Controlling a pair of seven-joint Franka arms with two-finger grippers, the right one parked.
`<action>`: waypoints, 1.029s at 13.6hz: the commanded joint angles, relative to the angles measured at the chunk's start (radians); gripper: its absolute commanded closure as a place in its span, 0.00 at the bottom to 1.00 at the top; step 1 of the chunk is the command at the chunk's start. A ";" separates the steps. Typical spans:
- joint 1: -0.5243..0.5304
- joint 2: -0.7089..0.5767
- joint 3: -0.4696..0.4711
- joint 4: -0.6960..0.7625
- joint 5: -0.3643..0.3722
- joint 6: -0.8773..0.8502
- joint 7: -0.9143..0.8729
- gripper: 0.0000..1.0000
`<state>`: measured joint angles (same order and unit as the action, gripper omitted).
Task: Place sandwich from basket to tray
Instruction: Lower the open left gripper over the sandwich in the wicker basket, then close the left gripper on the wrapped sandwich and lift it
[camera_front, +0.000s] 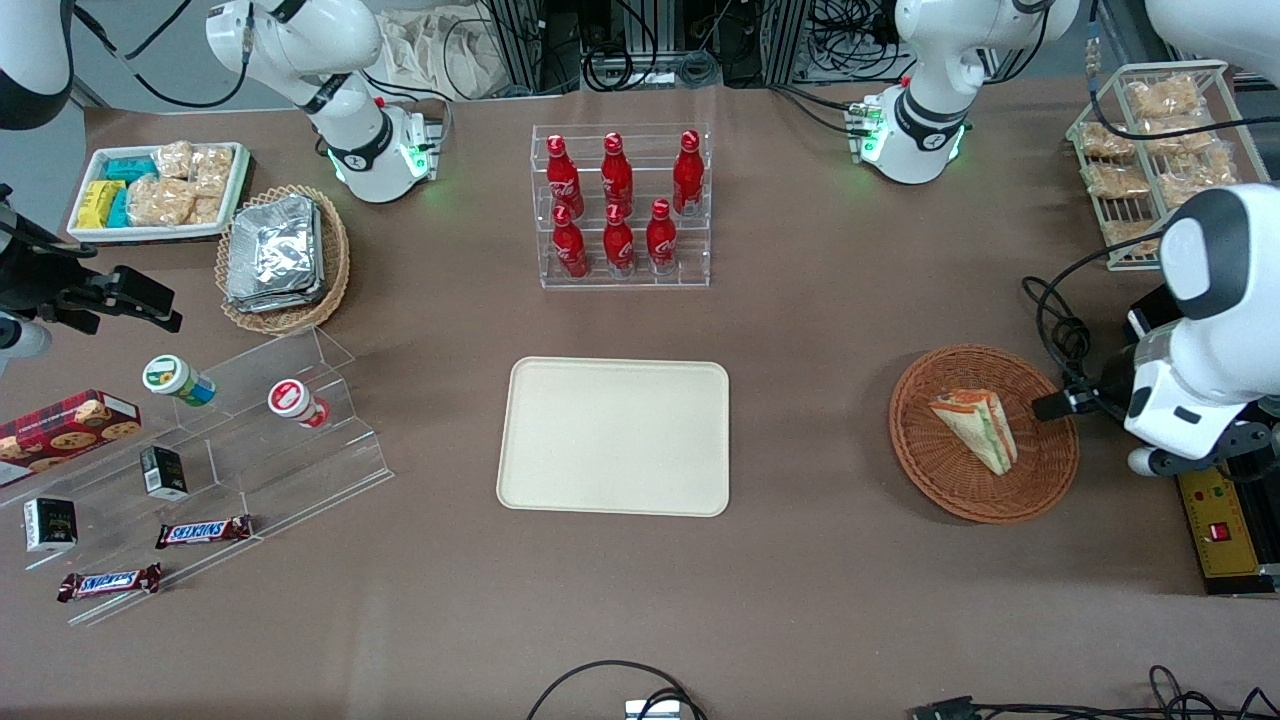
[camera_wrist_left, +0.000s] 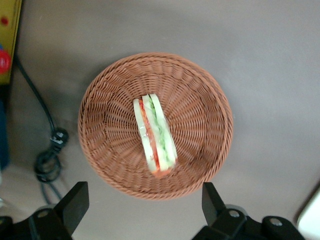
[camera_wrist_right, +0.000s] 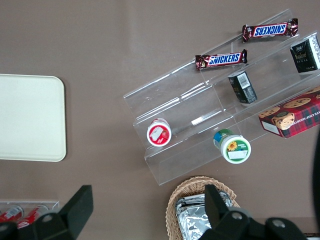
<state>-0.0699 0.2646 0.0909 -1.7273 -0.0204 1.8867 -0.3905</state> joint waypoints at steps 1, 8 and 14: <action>-0.001 -0.077 -0.002 -0.219 0.011 0.188 -0.181 0.00; -0.002 -0.015 -0.002 -0.466 0.008 0.563 -0.280 0.00; -0.007 0.025 -0.005 -0.469 -0.004 0.562 -0.295 0.01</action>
<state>-0.0726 0.2726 0.0870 -2.1900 -0.0224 2.4384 -0.6651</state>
